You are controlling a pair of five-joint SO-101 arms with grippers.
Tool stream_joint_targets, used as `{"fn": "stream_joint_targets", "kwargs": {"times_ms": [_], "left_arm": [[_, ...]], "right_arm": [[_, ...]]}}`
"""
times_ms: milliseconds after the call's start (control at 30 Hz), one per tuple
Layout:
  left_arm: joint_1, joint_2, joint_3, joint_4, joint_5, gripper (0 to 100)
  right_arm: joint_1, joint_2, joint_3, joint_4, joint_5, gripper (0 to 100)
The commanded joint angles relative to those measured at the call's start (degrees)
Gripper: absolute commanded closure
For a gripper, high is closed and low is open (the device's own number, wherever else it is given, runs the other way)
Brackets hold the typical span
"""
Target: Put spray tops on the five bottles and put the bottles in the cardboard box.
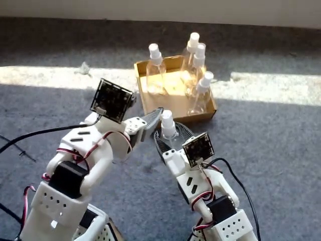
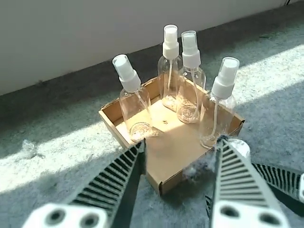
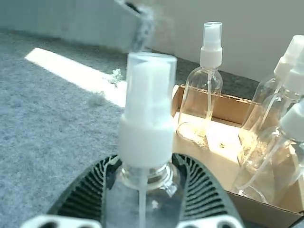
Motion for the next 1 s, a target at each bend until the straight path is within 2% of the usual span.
{"fn": "stream_joint_targets", "kwargs": {"times_ms": [0,167,333,467,567,667,833,967], "left_arm": [[-8.0,0.7,-14.1,9.1,-0.4,78],[-13.4,5.6,-18.1,18.2,-0.4,78],[-18.2,8.8,-5.5,21.2,-0.5,78],[-22.6,8.8,7.1,11.2,-3.8,78],[-26.5,8.8,15.1,2.2,-5.0,78],[-28.4,8.8,20.4,-3.3,-5.1,78],[-28.5,8.8,22.4,-5.8,-5.3,78],[-28.2,8.8,19.8,-5.6,-5.4,77]], "right_arm": [[0.2,-0.8,-4.0,-0.1,-0.2,99.4],[5.9,-0.7,-5.6,-2.3,-0.4,99.4],[10.5,0.0,-10.1,-11.6,-0.2,99.4],[10.7,5.6,-15.1,-16.8,-0.1,99.5],[10.7,19.1,-22.5,-19.6,-0.4,99.5],[10.5,33.8,-31.7,-23.1,-0.4,99.5],[6.7,53.2,-43.7,-26.0,-0.4,99.5],[2.0,61.1,-48.6,-25.9,-2.2,99.5]]}}
